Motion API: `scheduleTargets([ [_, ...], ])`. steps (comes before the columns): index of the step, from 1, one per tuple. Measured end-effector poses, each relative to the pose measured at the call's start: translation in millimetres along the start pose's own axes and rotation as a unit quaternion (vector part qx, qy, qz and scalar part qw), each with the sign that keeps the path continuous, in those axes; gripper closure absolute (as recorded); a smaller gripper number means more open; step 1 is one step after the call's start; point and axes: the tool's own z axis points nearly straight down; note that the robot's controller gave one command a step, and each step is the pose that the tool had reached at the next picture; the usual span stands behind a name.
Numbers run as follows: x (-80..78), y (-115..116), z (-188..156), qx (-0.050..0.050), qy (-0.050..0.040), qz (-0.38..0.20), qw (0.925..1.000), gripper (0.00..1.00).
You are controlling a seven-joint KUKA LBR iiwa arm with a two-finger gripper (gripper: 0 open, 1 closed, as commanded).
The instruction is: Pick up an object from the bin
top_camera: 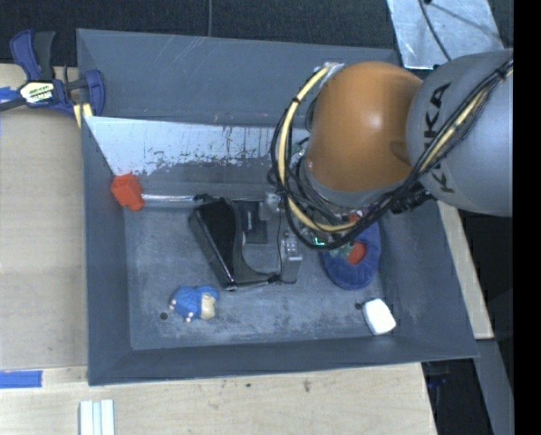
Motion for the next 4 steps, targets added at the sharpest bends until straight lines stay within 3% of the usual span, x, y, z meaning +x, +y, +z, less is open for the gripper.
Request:
scheduleTargets([
  [1, 43.1, 103.5, 135.7, -0.001, -0.0018, -0.15, 0.9887, 0.0],
  [2, 25.7, 67.5, 102.8, -0.001, -0.0032, 0.028, 0.9996, 0.0],
  [3, 35.8, 77.3, 103.5, 0.0, -0.0013, 0.08, 0.9968, 0.0],
  [4, 30.6, 88.0, 133.7, -0.001, 0.0007, 0.129, 0.9917, 0.0],
])
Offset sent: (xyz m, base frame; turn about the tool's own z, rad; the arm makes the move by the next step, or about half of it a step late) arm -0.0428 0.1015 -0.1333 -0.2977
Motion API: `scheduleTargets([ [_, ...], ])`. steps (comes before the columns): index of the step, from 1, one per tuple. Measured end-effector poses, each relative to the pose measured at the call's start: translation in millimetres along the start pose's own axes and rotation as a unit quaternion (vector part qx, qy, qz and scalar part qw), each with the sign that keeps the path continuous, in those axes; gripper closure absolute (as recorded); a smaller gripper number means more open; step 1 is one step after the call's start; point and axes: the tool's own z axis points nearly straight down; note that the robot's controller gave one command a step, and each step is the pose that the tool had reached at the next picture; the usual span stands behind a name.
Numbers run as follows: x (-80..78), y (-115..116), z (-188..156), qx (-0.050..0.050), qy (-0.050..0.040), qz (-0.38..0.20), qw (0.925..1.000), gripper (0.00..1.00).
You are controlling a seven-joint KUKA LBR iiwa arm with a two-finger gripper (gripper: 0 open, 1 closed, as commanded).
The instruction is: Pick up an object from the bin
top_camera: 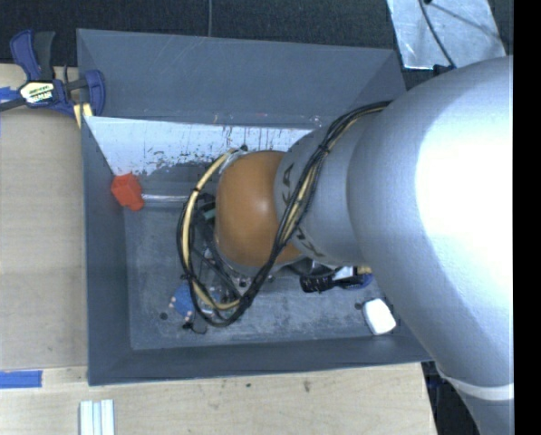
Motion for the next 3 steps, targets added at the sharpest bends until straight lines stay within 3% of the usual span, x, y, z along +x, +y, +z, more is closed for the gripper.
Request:
scheduleTargets([
  [1, -0.2, 0.3, -0.3, 0.0, -0.0002, -0.001, 1.0, 0.0],
  [2, -1.4, 0.2, -1.0, -0.001, -0.0016, 0.0, 1.0, 1.0],
  [3, -3.0, 0.9, -74.8, -0.002, -0.0066, -0.001, 1.0, 1.0],
])
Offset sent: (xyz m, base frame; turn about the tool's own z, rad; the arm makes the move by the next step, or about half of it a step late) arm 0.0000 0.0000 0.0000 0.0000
